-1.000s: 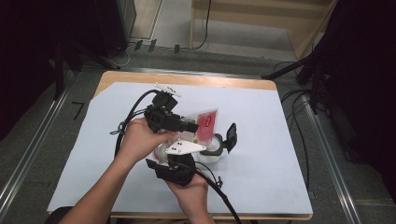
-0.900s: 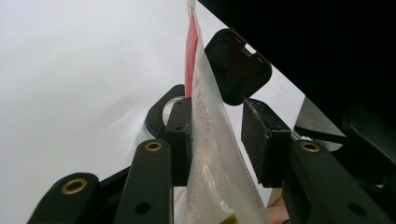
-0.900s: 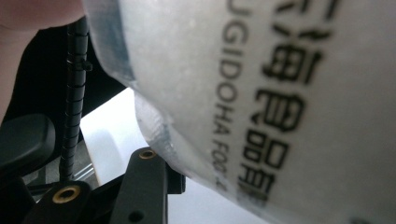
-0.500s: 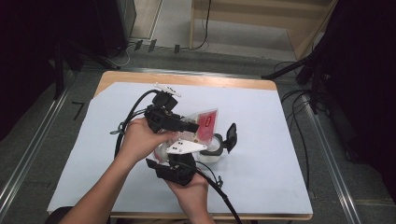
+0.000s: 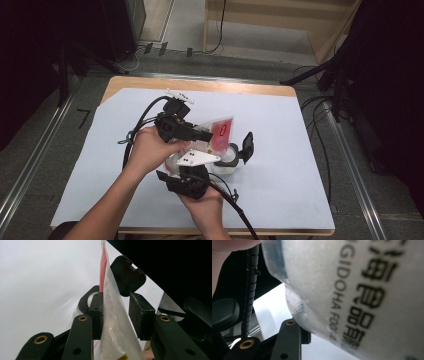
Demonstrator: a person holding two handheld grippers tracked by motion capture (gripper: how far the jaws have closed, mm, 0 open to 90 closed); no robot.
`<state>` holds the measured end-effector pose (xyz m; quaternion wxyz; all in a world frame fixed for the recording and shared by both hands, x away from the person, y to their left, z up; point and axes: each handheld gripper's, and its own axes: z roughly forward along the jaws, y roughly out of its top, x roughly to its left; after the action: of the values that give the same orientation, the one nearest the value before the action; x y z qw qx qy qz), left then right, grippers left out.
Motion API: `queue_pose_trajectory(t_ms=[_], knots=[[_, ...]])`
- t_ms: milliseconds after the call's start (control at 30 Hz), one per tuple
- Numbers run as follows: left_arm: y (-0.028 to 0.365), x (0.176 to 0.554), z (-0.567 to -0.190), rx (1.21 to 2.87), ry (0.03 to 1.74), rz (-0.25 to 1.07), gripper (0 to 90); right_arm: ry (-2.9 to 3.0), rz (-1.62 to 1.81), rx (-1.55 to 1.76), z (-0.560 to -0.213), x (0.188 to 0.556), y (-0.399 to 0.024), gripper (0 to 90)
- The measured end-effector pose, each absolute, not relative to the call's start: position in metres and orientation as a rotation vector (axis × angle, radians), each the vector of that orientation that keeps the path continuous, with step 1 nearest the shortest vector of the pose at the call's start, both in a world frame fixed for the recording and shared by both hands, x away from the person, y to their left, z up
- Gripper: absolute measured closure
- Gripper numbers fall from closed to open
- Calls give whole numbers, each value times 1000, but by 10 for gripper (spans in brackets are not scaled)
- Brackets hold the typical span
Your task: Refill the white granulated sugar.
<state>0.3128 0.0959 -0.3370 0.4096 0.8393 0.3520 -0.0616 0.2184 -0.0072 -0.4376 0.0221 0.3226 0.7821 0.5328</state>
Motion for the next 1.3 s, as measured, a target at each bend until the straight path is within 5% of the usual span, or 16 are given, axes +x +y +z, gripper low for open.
queue_pose_trajectory(t_ms=[1300], knots=[[96, 313, -337, 2113, 891, -158, 663, 2415, 1637, 990, -437, 217, -7, 635]])
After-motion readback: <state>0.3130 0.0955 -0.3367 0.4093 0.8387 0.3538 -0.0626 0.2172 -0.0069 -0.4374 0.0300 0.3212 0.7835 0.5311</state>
